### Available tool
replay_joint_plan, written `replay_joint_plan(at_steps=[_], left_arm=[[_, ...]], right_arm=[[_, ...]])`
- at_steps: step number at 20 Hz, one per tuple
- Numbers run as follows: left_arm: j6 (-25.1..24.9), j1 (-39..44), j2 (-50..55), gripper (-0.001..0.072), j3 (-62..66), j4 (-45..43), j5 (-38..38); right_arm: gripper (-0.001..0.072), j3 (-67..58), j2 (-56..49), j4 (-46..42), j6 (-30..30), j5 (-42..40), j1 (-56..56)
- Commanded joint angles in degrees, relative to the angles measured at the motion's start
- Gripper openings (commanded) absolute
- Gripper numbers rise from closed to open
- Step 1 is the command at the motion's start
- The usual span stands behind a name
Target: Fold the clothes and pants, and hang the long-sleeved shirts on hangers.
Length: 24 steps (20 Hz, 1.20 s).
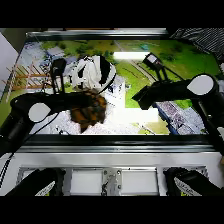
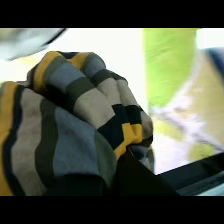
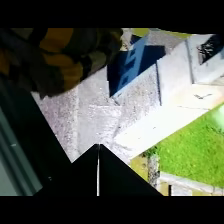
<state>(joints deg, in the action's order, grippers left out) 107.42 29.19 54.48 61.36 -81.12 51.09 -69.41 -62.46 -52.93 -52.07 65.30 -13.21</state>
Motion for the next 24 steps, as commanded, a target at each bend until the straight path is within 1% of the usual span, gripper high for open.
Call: replay_joint_plan(at_steps=[1,2,3,4,5,6,8,9,10,11,12,13,15,16,20,22,24], left_arm=[[1.05,10.14,6.08,0.0011,7.41,1.25,-9.11],[1.03,10.80,9.79,0.0012,9.99,1.22,-9.90],[1.03,10.86,13.18,0.0059,12.33,1.25,-9.84],[1.01,10.54,16.15,0.0375,14.49,1.20,-9.53],[1.09,9.49,18.82,0.0669,16.59,1.44,-8.22],[1.07,8.04,20.79,0.0689,18.21,1.64,-6.25],[1.05,4.44,23.23,0.0689,18.82,1.68,-3.06],[1.07,2.78,23.63,0.0689,17.55,1.68,-2.64],[1.07,1.29,23.63,0.0689,15.43,1.70,-2.84],[1.11,-0.35,23.65,0.0689,12.87,1.84,-3.37],[1.64,-1.95,23.76,0.0689,10.47,2.49,-4.20],[1.57,-3.61,24.41,0.0689,8.31,4.94,-5.33],[1.16,-6.54,26.93,0.0689,5.62,11.52,-7.56],[-0.15,-7.58,29.03,0.0689,5.31,14.38,-8.11],[-4.98,-8.81,38.47,0.0689,10.29,23.34,-7.43],[-5.22,-8.50,42.86,0.0689,14.19,24.15,-5.64],[-5.35,-8.22,46.75,0.0689,17.86,24.15,-2.56]], right_arm=[[0.0013,-0.46,1.57,-9.09,-9.84,-2.51,6.93],[0.0013,-0.44,1.97,-10.08,-12.20,-2.47,9.49],[0.0013,-0.44,2.10,-10.36,-14.16,-2.45,11.78],[0.0014,-0.44,2.10,-10.34,-15.52,-2.36,13.97],[0.0016,-0.44,2.08,-10.34,-16.09,-2.27,16.11],[0.0024,-0.44,2.05,-10.32,-16.15,-2.27,17.86],[0.0026,-0.39,2.05,-10.34,-16.31,-1.42,20.96],[0.0080,-0.33,1.99,-10.36,-16.31,-0.46,22.21],[0.0336,-0.22,1.73,-10.47,-16.31,0.85,23.41],[0.0558,0.28,1.44,-10.75,-16.31,1.55,24.46],[0.0568,1.25,1.18,-11.39,-16.33,1.86,25.49],[0.0567,2.84,0.87,-12.50,-16.33,2.03,26.64],[0.0568,7.56,0.26,-14.25,-17.18,2.23,29.73],[0.0568,10.58,0.11,-14.19,-17.20,2.21,31.65],[0.0568,24.35,-1.01,-13.88,-17.20,0.90,38.01],[0.0568,29.07,-2.29,-13.46,-17.16,-0.52,37.97],[0.0568,31.82,-4.13,-10.19,-16.74,-1.53,37.20]])
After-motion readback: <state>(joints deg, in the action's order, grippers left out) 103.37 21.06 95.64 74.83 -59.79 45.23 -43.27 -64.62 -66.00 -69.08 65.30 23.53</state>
